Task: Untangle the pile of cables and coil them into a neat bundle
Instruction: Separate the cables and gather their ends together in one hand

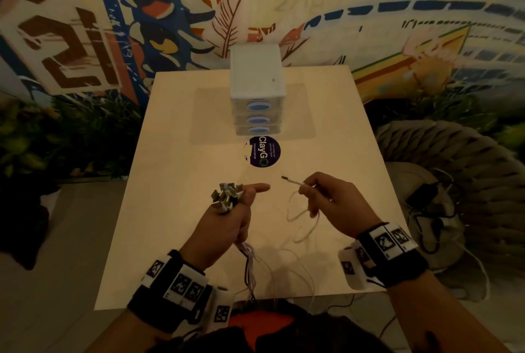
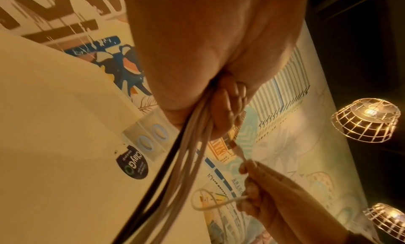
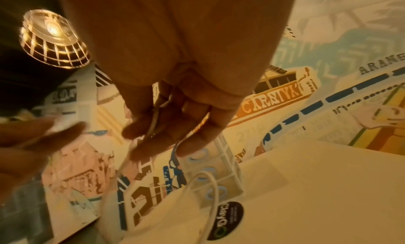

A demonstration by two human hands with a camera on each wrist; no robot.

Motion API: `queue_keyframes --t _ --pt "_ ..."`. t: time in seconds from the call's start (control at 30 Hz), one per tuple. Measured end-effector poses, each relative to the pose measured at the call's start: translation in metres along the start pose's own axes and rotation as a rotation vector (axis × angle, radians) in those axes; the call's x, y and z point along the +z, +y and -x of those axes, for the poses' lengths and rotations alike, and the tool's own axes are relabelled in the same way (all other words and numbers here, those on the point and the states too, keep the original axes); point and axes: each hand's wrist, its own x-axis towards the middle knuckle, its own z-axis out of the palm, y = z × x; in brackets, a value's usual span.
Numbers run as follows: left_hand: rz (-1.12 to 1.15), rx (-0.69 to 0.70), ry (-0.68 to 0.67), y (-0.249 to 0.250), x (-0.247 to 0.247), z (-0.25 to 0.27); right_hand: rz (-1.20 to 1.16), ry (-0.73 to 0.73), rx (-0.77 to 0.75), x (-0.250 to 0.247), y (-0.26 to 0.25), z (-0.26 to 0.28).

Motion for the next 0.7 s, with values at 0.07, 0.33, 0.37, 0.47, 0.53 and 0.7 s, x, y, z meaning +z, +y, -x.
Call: queue_keyframes --t 0.07,0.33,0.37,0.47,0.53,0.7 --pt "-0.019 -0.011 0.000 0.003 0.010 -0.006 -0.017 0.055 -0.038 0.009 -0.015 0.004" --pt "0.014 -0.014 0.029 0.009 0.033 -0.018 -0.087 0.051 -0.138 0.040 -0.047 0.016" --pt "0.042 0.011 0.037 0.009 0.033 -0.019 -0.085 0.045 -0.127 0.039 -0.046 0.018" --pt "0.036 0.103 0.090 0.006 0.031 -0.025 -0.068 -0.004 -0.091 0.038 -0.034 0.024" --pt "0.049 0.121 0.147 0.006 0.028 -0.028 -0.072 -0.042 -0.046 0.041 -0.021 0.032" --pt "0.112 0.160 0.182 0.012 0.021 -0.029 -0.158 -0.138 0.213 0.055 0.032 0.067"
